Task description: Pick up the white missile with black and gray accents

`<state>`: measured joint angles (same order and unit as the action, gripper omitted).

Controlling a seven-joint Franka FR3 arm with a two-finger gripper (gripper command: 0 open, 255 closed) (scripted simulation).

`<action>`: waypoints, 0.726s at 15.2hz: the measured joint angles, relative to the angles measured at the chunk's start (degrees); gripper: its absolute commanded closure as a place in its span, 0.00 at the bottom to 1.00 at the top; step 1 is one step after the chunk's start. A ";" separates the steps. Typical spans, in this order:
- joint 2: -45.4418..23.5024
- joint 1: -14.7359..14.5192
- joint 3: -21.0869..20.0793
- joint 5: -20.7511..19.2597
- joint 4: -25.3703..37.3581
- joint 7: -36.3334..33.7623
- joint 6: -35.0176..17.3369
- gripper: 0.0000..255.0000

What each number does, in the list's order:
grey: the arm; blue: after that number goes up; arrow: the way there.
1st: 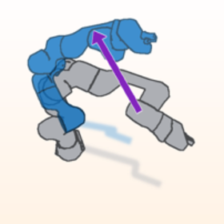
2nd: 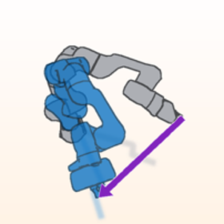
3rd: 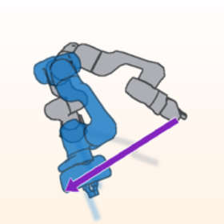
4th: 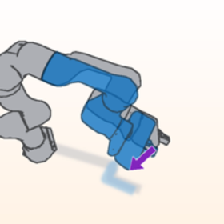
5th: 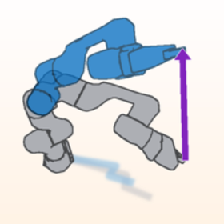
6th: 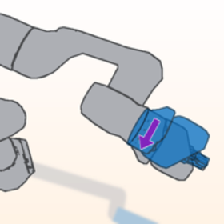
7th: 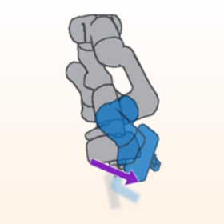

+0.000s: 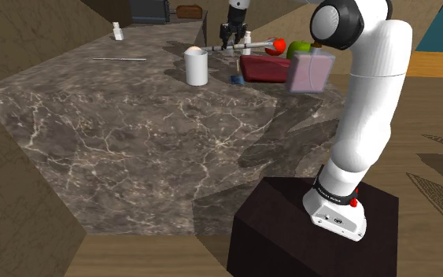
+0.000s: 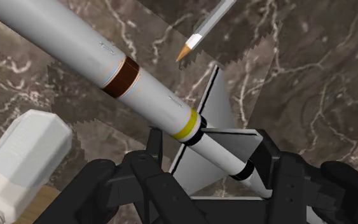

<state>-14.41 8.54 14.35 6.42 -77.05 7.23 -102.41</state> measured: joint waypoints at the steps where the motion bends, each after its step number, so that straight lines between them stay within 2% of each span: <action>1: -0.25 0.07 0.04 0.03 0.99 -0.03 0.87 1.00; 11: -4.19 1.26 0.27 1.00 13.92 -0.17 10.39 1.00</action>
<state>-18.60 9.80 14.62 7.42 -63.13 7.06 -92.03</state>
